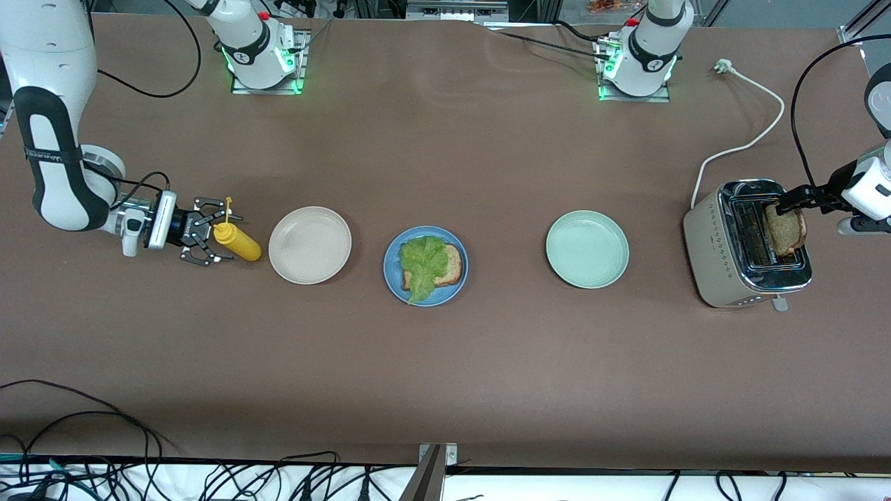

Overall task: Make sandwich in blue plate with both arms
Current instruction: 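Grasp the yellow mustard bottle with the right gripper and lift it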

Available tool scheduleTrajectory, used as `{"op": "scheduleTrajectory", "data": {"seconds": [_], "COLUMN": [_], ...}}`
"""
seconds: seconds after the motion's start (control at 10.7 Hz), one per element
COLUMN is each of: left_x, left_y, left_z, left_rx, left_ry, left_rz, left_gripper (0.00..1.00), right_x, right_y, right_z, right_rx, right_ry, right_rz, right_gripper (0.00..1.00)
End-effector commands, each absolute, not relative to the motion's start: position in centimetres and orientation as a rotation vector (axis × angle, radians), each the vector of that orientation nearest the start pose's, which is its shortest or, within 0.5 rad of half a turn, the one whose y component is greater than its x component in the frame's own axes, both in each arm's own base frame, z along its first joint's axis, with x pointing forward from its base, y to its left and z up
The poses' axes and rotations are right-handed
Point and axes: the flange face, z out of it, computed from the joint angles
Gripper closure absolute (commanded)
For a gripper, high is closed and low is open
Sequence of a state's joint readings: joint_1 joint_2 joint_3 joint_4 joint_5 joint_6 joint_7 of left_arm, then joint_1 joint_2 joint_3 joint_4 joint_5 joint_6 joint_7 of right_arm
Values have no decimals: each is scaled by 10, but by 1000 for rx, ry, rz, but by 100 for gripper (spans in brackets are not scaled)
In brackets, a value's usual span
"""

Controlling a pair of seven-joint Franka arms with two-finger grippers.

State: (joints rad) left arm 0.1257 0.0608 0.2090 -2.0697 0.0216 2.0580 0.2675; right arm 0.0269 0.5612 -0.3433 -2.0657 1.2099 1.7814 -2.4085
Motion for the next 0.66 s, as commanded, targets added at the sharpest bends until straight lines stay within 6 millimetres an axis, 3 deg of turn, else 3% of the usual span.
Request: {"op": "scheduleTrajectory", "data": {"seconds": [0.0,0.19,0.56], "left_x": [526,529,534], "left_y": [181,181,182], "left_z": [394,393,392], "left_rx": [-3121,-3119,-3111], "left_ry": [-45,-43,-42], "left_rz": [97,86,57], "left_gripper": [6,6,6], "right_x": [523,525,544], "right_y": [-89,-84,-72], "right_z": [153,153,165], "right_rx": [-1735,-1742,-1848], "right_ry": [-1303,-1283,-1217], "right_rz": [-877,-861,-687], "right_gripper": [25,67,81]}}
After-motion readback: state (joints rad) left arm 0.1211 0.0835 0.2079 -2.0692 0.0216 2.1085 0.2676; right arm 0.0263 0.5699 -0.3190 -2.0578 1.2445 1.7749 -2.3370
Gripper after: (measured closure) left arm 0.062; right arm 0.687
